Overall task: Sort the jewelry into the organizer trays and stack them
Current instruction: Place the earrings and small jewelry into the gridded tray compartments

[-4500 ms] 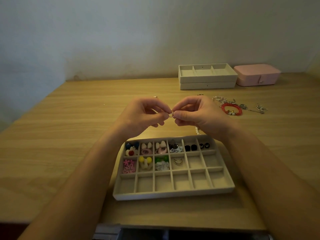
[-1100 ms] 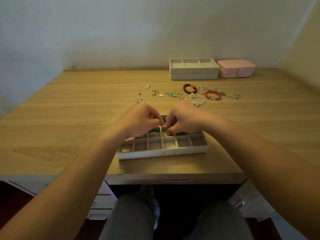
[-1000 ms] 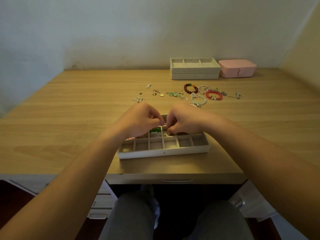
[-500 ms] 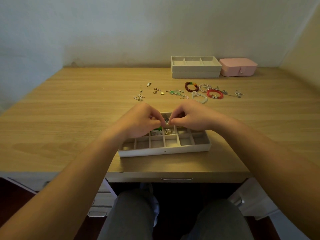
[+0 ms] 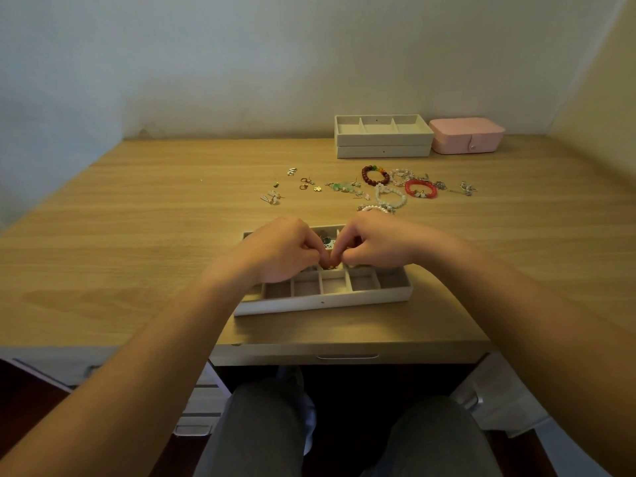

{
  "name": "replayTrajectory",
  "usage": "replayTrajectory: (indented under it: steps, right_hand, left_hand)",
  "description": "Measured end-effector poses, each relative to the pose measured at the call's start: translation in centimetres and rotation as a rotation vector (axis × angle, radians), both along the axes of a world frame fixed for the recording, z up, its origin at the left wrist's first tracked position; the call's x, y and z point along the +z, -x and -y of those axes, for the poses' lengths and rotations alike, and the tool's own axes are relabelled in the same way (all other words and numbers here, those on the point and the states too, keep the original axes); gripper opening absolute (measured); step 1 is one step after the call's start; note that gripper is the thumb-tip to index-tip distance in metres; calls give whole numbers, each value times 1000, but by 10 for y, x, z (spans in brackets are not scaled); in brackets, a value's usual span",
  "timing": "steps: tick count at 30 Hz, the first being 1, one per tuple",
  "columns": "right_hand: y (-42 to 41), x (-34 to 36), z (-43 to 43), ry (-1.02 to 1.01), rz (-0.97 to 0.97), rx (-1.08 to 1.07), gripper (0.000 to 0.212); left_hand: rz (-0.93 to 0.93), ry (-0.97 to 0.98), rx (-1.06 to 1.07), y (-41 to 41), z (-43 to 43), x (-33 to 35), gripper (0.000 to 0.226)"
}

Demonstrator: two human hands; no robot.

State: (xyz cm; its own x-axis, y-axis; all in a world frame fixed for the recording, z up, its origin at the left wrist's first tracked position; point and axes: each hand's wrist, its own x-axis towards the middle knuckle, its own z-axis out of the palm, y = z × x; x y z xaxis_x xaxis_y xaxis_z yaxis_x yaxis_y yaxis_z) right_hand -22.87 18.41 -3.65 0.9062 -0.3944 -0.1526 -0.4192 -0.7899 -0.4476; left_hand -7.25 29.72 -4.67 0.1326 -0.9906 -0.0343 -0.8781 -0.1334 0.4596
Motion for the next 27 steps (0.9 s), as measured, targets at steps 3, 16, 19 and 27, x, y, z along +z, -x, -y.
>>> replayTrajectory:
  steps: [3, 16, 19, 27]
  right_hand:
    - [0, -1, -1, -4, 24, -11, 24]
    - [-33, 7, 17, -103, 361, -231, 19]
    - [-50, 10, 25, -118, 402, -300, 22]
    - [-82, 6, 53, -237, 372, -366, 23]
  left_hand:
    - [-6, 10, -1, 2, 0, 1, 28]
    - [-174, 191, 270, -46, 7, 18, 20]
    - [-203, 218, 408, -73, 18, 14, 15]
    - [-187, 179, 498, -111, 53, -16, 16]
